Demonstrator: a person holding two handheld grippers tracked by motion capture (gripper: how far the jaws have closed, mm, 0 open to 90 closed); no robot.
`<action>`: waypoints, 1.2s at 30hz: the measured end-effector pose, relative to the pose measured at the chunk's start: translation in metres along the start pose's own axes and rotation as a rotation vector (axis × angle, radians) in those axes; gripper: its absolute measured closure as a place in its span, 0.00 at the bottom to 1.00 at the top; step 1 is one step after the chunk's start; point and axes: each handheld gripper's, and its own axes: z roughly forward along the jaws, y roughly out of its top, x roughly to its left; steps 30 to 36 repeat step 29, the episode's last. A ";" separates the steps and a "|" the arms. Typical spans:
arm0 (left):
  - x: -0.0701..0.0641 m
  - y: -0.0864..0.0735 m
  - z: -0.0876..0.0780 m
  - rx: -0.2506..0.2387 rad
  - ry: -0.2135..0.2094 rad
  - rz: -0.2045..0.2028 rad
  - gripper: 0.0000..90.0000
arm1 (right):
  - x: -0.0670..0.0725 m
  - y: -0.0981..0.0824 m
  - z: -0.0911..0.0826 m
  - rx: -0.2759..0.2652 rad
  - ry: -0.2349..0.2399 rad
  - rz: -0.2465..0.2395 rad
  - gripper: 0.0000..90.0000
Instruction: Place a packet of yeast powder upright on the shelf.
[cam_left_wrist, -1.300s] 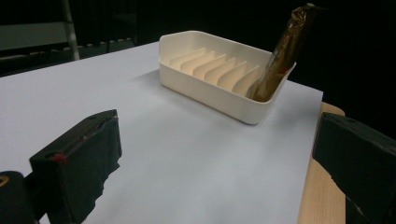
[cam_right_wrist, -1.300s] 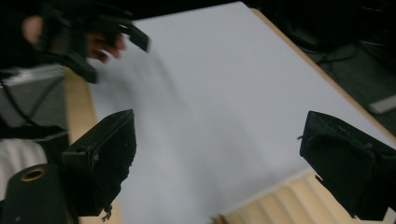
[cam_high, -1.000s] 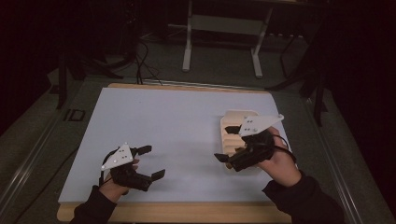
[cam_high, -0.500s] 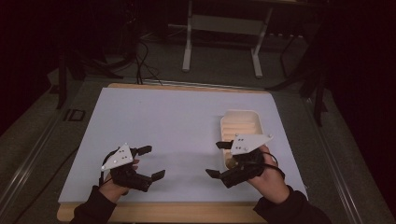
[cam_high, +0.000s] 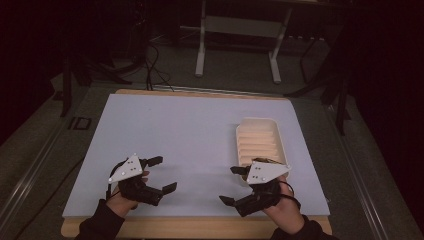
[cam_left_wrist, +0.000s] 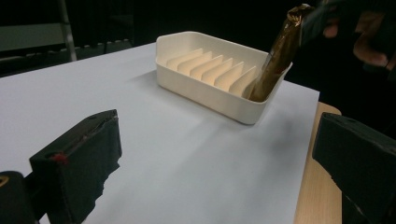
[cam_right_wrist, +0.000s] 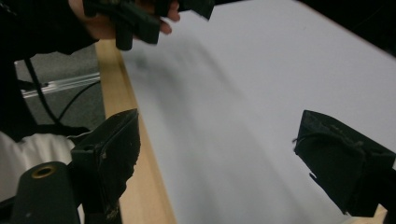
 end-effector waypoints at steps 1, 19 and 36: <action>0.000 0.000 0.000 0.002 0.001 0.002 0.02 | 0.000 -0.002 0.001 0.003 0.001 0.004 0.15; -0.001 -0.001 0.001 0.008 -0.002 0.011 0.02 | 0.000 -0.052 0.006 0.049 -0.031 0.065 0.15; -0.002 -0.004 0.003 0.019 -0.005 0.018 0.02 | -0.008 -0.059 0.009 0.057 -0.027 0.096 0.15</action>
